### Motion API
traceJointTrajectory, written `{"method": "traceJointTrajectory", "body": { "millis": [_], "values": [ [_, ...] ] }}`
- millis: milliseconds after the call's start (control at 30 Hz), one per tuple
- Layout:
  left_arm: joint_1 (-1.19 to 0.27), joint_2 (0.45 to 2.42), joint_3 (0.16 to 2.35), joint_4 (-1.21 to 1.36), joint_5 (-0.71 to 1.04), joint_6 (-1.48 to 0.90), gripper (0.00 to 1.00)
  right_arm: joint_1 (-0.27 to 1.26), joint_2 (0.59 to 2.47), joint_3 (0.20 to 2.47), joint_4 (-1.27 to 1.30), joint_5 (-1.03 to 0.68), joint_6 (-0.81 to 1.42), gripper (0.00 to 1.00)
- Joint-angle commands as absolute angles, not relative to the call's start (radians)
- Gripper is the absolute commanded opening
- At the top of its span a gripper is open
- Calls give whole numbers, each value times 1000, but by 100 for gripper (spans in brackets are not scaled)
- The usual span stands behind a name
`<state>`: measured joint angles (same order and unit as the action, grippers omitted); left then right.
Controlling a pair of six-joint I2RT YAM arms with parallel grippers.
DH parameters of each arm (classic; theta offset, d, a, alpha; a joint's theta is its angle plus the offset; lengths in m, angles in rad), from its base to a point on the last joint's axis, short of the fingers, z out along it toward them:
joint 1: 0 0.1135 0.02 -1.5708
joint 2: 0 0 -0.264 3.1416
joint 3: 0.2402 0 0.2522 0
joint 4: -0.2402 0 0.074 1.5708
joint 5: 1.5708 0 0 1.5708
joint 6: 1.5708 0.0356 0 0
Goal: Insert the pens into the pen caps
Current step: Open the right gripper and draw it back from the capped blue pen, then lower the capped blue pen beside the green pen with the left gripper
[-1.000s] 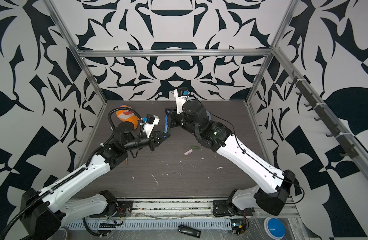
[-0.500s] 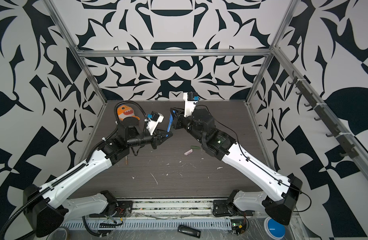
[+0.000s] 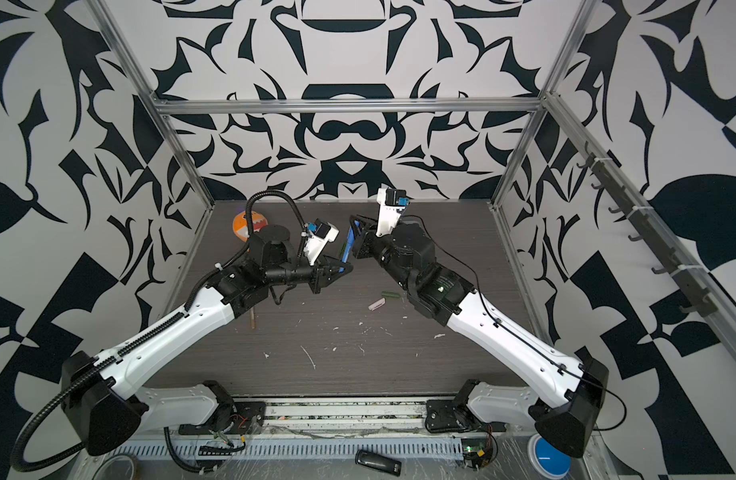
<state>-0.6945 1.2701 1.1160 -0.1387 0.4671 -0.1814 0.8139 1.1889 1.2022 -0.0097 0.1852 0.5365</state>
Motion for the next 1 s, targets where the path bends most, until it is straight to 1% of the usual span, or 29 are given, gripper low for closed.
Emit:
{"method": "traceJointTrajectory", "body": {
  "millis": [0, 100, 200, 367, 467, 633, 967],
  "values": [
    [-655, 1242, 1206, 161, 378, -247, 0, 882, 1196, 1132, -400, -11, 541, 3],
    [-661, 1217, 1129, 85, 436, -217, 0, 884, 1178, 1169, -387, 7, 544, 7],
    [-666, 1174, 1026, 43, 446, -213, 0, 884, 1163, 1234, -398, 39, 526, 11],
    [-669, 1100, 906, 18, 460, -232, 0, 883, 1152, 1331, -386, 52, 517, 26],
    [-670, 1070, 874, -3, 463, -231, 0, 884, 1152, 1378, -389, 47, 512, 31],
    [-668, 1040, 836, -31, 421, -239, 0, 883, 1095, 1362, -395, 104, 512, 32],
    [-668, 1000, 802, -52, 377, -252, 0, 883, 927, 1160, -520, 275, 572, 32]
  ]
}}
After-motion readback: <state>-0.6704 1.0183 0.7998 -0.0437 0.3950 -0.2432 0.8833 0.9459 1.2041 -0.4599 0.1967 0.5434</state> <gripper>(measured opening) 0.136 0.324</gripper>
